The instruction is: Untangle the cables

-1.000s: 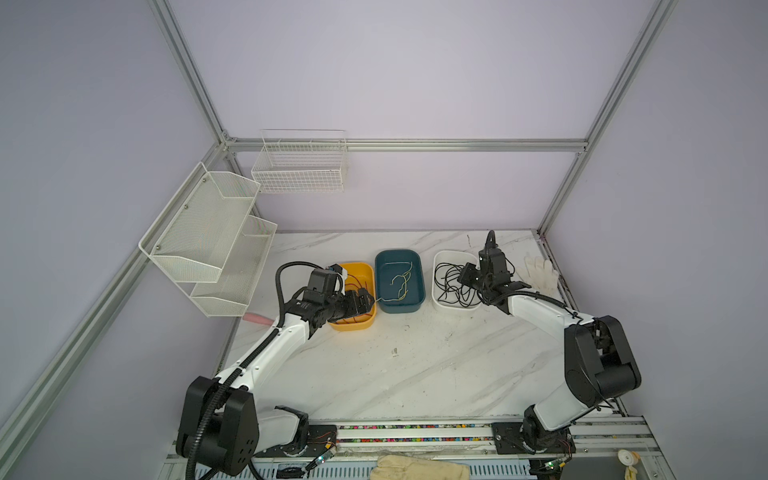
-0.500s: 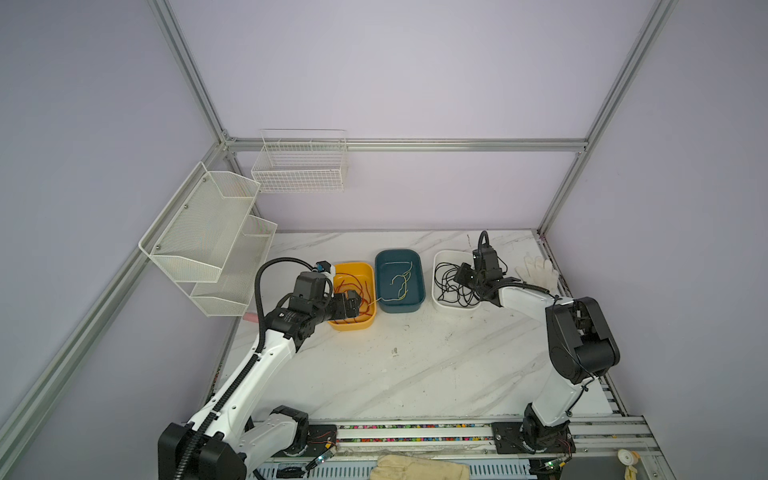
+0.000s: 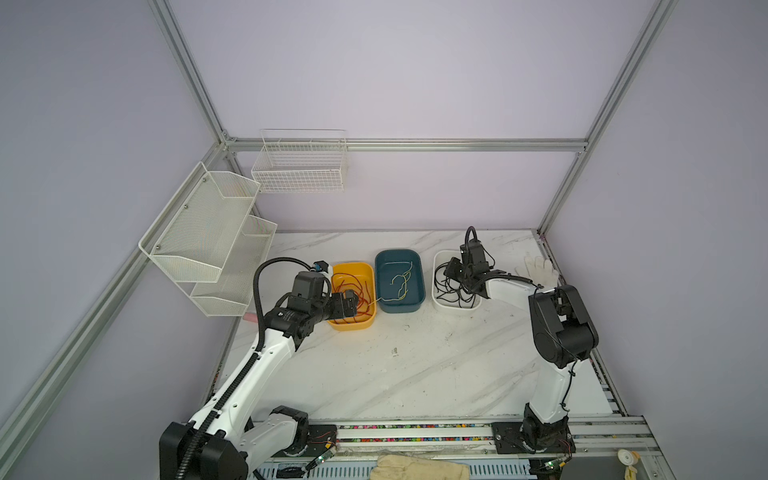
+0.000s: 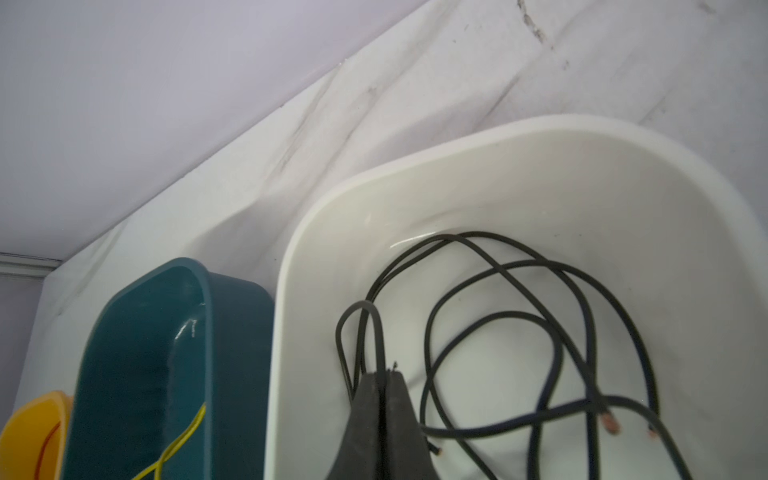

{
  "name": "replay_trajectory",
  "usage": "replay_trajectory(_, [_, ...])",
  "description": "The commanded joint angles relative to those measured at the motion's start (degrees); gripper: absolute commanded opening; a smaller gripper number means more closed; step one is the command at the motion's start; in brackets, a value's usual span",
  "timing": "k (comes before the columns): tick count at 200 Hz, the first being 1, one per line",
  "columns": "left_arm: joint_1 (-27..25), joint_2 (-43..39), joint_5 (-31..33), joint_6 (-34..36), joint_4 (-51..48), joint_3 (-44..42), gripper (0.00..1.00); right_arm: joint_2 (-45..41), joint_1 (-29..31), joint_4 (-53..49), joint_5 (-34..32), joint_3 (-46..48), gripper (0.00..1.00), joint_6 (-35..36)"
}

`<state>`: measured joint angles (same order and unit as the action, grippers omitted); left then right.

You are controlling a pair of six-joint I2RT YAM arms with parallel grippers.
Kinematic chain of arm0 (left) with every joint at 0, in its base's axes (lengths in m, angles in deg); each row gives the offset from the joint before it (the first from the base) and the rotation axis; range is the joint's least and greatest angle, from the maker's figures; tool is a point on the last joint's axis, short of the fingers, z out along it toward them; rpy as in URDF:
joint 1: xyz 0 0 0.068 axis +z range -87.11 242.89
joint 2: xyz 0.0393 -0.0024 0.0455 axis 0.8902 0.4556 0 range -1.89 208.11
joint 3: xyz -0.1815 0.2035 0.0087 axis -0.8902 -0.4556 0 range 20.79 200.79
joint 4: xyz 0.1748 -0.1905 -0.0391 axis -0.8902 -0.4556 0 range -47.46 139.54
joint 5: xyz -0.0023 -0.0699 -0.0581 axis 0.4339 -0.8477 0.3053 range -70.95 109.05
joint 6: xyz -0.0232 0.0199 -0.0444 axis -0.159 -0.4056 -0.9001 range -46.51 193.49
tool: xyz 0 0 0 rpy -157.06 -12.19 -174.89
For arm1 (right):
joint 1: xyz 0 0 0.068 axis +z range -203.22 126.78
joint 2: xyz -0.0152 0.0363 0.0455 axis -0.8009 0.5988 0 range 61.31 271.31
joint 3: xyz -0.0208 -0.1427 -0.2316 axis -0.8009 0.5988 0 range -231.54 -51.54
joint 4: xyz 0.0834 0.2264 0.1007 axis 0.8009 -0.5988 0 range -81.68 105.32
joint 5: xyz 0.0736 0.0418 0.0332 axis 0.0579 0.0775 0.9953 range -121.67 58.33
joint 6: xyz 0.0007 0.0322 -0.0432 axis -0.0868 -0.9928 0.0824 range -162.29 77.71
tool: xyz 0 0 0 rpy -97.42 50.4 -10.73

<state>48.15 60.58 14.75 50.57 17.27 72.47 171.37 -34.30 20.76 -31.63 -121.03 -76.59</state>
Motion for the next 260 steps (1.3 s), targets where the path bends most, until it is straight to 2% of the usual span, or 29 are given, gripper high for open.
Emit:
replay_trajectory(1, [0.4, -0.9, -1.2, 1.0, 1.1, 1.7, 0.98, -0.9, -0.1, -2.7, -2.0, -0.7, 0.3, -0.9])
replay_trajectory(20, [0.4, -0.8, -1.8, 1.1, 1.1, 1.7, 0.98, -2.3, 0.1, -5.7, -2.6, -2.0, 0.52, -1.2])
replay_trajectory(41, [0.5, -1.2, -1.9, 1.1, 1.3, 1.7, 0.98, -6.2, 1.3, -6.5, -2.8, -1.9, 0.63, -1.8])
replay_trajectory(81, [1.0, -1.6, -2.7, 1.0, 1.4, 1.7, 0.98, -8.3, 9.2, -9.9, -4.6, -5.5, 0.71, -5.3])
replay_trajectory(115, [1.6, -2.3, -3.3, 0.9, 1.7, 1.2, 0.99, -7.0, 14.7, -9.1, -4.3, -7.0, 0.73, -11.3])
replay_trajectory(154, [2.9, -2.4, -4.9, 0.4, 2.2, 1.1, 0.99, -0.8, 20.3, -9.5, -4.3, -12.3, 0.73, -15.1])
replay_trajectory(197, [3.6, -2.0, -6.4, 0.2, 2.4, 0.9, 0.99, 6.3, 21.1, -8.7, -2.0, -16.0, 0.68, -18.6])
replay_trajectory(237, [4.3, -1.7, -7.5, 0.2, 2.6, 0.8, 0.99, 10.8, 21.2, -9.2, -2.6, -19.1, 0.63, -18.8])
replay_trajectory(260, [4.9, -1.5, -8.2, 0.2, 2.6, 0.8, 0.99, 13.4, 21.1, -10.4, -2.5, -21.8, 0.54, -18.8])
